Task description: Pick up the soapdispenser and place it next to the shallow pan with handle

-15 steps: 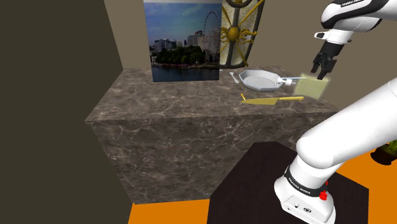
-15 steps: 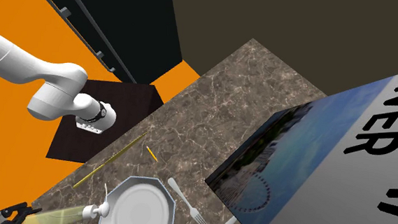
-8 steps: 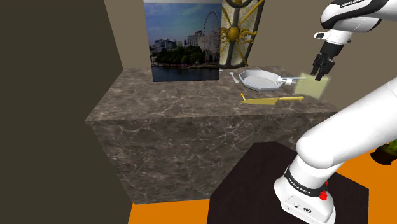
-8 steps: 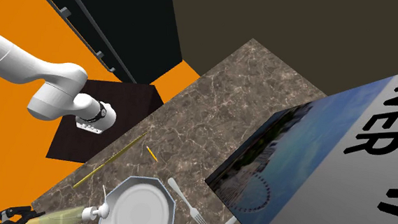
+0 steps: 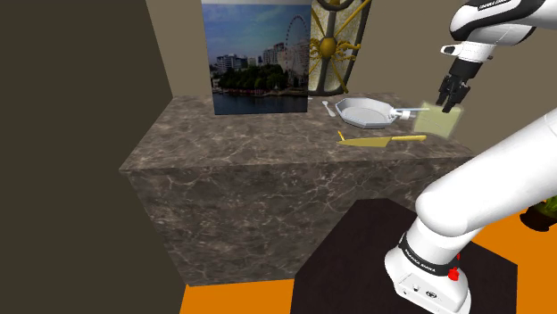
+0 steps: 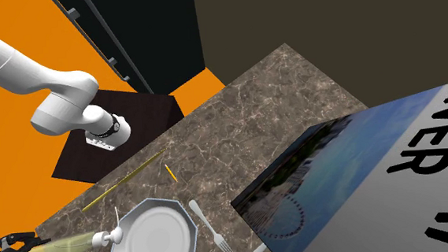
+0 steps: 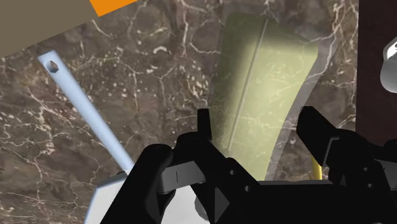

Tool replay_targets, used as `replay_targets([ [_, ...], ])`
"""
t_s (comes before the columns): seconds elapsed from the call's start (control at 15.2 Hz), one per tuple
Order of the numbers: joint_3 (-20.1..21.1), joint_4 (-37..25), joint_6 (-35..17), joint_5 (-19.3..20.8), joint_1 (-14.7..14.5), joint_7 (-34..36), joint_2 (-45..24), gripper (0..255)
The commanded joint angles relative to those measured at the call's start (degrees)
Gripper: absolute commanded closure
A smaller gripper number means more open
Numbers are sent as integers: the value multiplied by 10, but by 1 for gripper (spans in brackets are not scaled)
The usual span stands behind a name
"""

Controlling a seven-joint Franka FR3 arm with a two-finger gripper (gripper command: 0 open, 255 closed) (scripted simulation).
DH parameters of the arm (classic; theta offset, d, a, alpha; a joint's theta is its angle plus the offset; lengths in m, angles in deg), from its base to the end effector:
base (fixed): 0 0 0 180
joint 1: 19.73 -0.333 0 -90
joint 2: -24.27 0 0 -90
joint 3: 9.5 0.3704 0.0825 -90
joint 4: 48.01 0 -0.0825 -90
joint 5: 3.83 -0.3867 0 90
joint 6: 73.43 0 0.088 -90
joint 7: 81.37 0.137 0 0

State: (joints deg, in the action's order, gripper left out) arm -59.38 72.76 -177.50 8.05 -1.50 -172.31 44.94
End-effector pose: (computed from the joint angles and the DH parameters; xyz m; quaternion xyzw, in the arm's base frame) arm 0.1177 -0.4594 0.5245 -0.9688 -0.2442 -0.0316 0.0291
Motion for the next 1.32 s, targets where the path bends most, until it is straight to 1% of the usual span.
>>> replay_targets([
  [0.0,0,1,1,0,0,0,0,255],
  [0.66,16,-72,77,-5,-3,3,3,255],
  [1.25,22,-148,145,-16,-9,-1,-8,255],
])
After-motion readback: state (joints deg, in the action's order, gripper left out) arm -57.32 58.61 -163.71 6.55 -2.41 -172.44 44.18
